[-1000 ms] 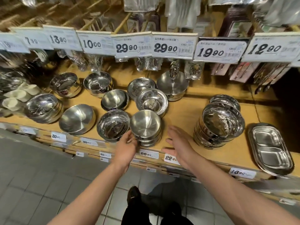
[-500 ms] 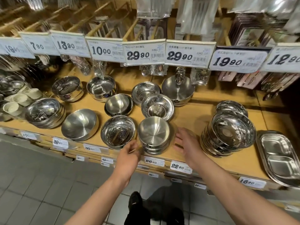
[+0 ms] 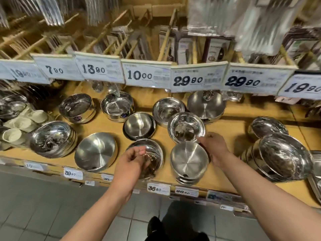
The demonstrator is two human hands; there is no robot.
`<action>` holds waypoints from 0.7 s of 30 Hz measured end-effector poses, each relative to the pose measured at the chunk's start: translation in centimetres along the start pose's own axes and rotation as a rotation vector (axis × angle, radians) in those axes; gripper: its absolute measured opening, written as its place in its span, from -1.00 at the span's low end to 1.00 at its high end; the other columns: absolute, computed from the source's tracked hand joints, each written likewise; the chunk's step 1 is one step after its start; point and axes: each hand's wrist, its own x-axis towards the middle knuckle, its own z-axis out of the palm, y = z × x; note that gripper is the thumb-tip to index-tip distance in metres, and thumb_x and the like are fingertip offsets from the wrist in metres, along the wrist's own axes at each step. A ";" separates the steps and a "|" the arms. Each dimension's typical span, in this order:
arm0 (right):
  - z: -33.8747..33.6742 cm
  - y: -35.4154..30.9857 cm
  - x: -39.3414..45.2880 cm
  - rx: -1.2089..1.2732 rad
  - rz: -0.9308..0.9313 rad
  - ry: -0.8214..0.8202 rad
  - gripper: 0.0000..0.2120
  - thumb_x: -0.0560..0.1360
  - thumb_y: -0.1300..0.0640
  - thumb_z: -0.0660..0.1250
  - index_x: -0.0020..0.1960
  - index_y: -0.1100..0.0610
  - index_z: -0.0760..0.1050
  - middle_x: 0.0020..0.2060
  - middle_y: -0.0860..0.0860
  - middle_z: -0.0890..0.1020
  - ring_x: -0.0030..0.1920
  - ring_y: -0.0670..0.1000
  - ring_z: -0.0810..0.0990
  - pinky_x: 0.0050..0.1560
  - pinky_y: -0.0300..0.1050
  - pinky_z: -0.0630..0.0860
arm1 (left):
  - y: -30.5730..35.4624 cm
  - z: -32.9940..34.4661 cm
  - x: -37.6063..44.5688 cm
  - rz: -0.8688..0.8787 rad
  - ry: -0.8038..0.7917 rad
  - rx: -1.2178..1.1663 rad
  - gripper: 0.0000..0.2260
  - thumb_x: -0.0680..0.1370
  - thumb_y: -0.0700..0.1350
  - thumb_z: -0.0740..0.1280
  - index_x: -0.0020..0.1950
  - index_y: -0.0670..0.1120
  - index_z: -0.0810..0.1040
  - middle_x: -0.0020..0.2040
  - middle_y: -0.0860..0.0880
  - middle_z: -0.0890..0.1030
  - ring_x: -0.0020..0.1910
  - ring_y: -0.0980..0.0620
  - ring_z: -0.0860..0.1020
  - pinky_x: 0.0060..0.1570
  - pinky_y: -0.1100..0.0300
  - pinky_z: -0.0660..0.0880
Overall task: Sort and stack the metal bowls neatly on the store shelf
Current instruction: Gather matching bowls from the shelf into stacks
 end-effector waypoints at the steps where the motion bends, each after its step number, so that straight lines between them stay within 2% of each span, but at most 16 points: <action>1: 0.2 -0.1 0.0 -0.007 -0.010 0.040 -0.86 0.43 0.25 0.51 -0.07 0.29 0.62 -0.13 0.25 0.71 -0.20 0.14 0.61 -0.09 0.14 0.61 | 0.2 -0.2 0.6 -0.005 -0.005 0.012 -0.81 0.66 -0.29 0.26 0.03 -0.10 0.64 -0.01 -0.06 0.67 0.00 0.02 0.63 -0.06 0.22 0.61; 3: 0.2 -0.4 -0.2 0.017 -0.020 0.086 -0.93 0.43 0.29 0.48 -0.09 0.23 0.63 -0.20 0.20 0.72 -0.26 0.10 0.61 -0.12 0.09 0.62 | 0.6 -0.5 1.8 -0.015 -0.026 0.048 -0.82 0.66 -0.28 0.26 0.03 -0.10 0.64 0.00 -0.07 0.68 0.00 -0.02 0.64 -0.04 0.19 0.61; 6: 0.0 -0.9 -0.7 0.077 -0.031 0.115 -0.92 0.47 0.30 0.45 -0.16 0.19 0.57 -0.42 0.07 0.64 -0.50 -0.02 0.55 -0.42 -0.16 0.54 | 1.4 -0.4 3.4 -0.012 -0.066 0.120 -0.81 0.66 -0.28 0.27 0.09 -0.08 0.66 0.07 -0.11 0.70 0.03 -0.09 0.63 0.13 0.03 0.55; 8: -0.2 -1.4 -1.3 0.159 -0.041 0.097 -0.92 0.49 0.32 0.42 -0.07 0.21 0.54 -0.40 0.16 0.59 -0.55 0.01 0.50 -0.51 -0.22 0.45 | 1.9 -0.1 4.4 -0.010 -0.096 0.153 -0.80 0.64 -0.29 0.29 0.08 -0.05 0.66 0.03 -0.07 0.72 0.00 -0.02 0.67 0.11 0.09 0.59; 10: -0.5 -1.9 -1.9 0.232 -0.049 0.103 -0.94 0.53 0.30 0.41 -0.03 0.22 0.54 -0.29 0.24 0.58 -0.45 0.08 0.53 -0.46 -0.15 0.50 | 2.5 0.4 5.1 -0.035 -0.153 0.145 -0.80 0.63 -0.30 0.30 0.07 -0.05 0.65 -0.02 -0.04 0.72 -0.04 0.03 0.67 0.09 0.13 0.60; 12: -0.9 -2.4 -2.4 0.312 -0.027 0.136 -0.94 0.56 0.27 0.41 -0.04 0.23 0.53 -0.20 0.23 0.62 -0.26 0.13 0.65 -0.35 -0.13 0.64 | 2.8 1.1 5.7 -0.070 -0.198 0.103 -0.81 0.63 -0.33 0.28 0.07 -0.09 0.63 0.04 -0.05 0.67 0.04 0.03 0.65 0.14 0.13 0.60; 14: -1.3 -2.8 -3.0 0.383 -0.007 0.152 -0.94 0.57 0.26 0.40 0.00 0.22 0.53 -0.13 0.21 0.65 -0.13 0.15 0.68 -0.33 -0.14 0.68 | 3.1 1.7 6.2 -0.076 -0.251 0.098 -0.81 0.63 -0.34 0.27 0.05 -0.10 0.63 0.00 -0.03 0.70 0.01 0.08 0.67 0.06 0.19 0.62; 16: -1.9 -3.1 -3.6 0.430 -0.016 0.158 -0.95 0.57 0.28 0.38 0.01 0.22 0.52 -0.13 0.18 0.67 -0.17 0.10 0.72 -0.41 -0.17 0.66 | 3.4 2.3 6.6 -0.057 -0.304 0.143 -0.79 0.62 -0.35 0.26 -0.02 -0.10 0.64 -0.14 0.02 0.74 -0.14 0.13 0.70 -0.05 0.23 0.63; 19: -3.0 -3.8 -4.6 0.496 -0.039 0.176 -0.86 0.59 0.33 0.33 -0.13 0.19 0.46 -0.19 0.14 0.68 -0.30 0.01 0.74 -0.33 -0.09 0.69 | 3.7 4.2 8.0 -0.063 -0.299 0.287 -0.83 0.61 -0.30 0.28 0.02 -0.08 0.61 -0.08 -0.11 0.70 -0.13 -0.03 0.64 0.07 0.04 0.61; 21: -3.8 -4.4 -5.6 0.550 -0.047 0.176 -0.84 0.59 0.36 0.31 -0.12 0.18 0.44 -0.24 0.11 0.68 -0.30 0.01 0.74 -0.32 -0.06 0.69 | 3.7 5.8 9.2 -0.059 -0.298 0.392 -0.87 0.58 -0.26 0.31 -0.02 -0.05 0.60 -0.11 -0.10 0.68 -0.16 -0.05 0.62 0.01 0.05 0.62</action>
